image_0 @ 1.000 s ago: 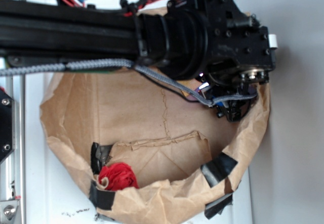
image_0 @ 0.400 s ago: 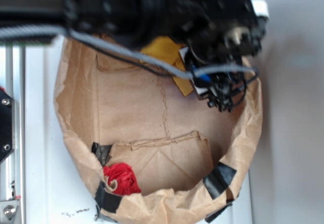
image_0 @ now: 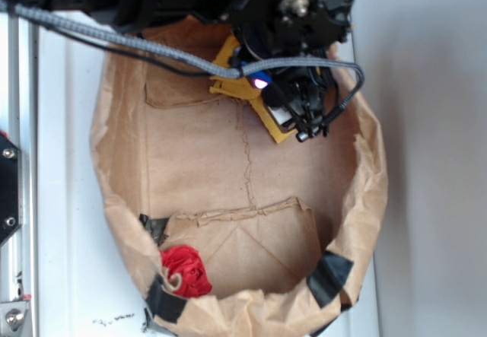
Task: Grab the yellow cloth.
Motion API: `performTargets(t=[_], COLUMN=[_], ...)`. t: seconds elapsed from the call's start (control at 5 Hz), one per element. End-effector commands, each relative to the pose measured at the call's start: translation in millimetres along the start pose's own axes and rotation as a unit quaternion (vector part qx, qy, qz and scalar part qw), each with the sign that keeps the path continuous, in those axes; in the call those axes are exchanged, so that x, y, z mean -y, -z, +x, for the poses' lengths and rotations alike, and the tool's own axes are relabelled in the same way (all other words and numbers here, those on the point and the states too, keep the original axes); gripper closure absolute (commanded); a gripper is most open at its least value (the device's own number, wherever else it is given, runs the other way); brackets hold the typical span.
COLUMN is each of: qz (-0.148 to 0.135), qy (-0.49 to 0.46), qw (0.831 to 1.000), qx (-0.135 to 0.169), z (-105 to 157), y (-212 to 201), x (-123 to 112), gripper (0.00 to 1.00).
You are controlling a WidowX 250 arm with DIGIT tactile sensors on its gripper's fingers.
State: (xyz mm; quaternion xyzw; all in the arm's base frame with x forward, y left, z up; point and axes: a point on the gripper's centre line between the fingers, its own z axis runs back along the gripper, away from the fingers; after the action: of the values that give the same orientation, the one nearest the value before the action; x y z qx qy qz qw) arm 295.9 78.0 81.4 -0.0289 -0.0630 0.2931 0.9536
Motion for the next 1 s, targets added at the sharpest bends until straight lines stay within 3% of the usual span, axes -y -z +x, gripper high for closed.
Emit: performTargets(t=[0.0, 0.4, 0.6, 0.8], qz=[0.039, 0.066, 0.076, 0.074], qy=[-0.053, -0.046, -0.038, -0.028], qw=[0.998, 0.996, 0.996, 0.996], qx=[0.023, 0.044, 0.036, 0.038], z=[16, 51, 53, 36], y=[13, 36, 44, 42], x=[-11, 4, 12, 14], gripper=[0.0, 0.0, 0.0, 1.0])
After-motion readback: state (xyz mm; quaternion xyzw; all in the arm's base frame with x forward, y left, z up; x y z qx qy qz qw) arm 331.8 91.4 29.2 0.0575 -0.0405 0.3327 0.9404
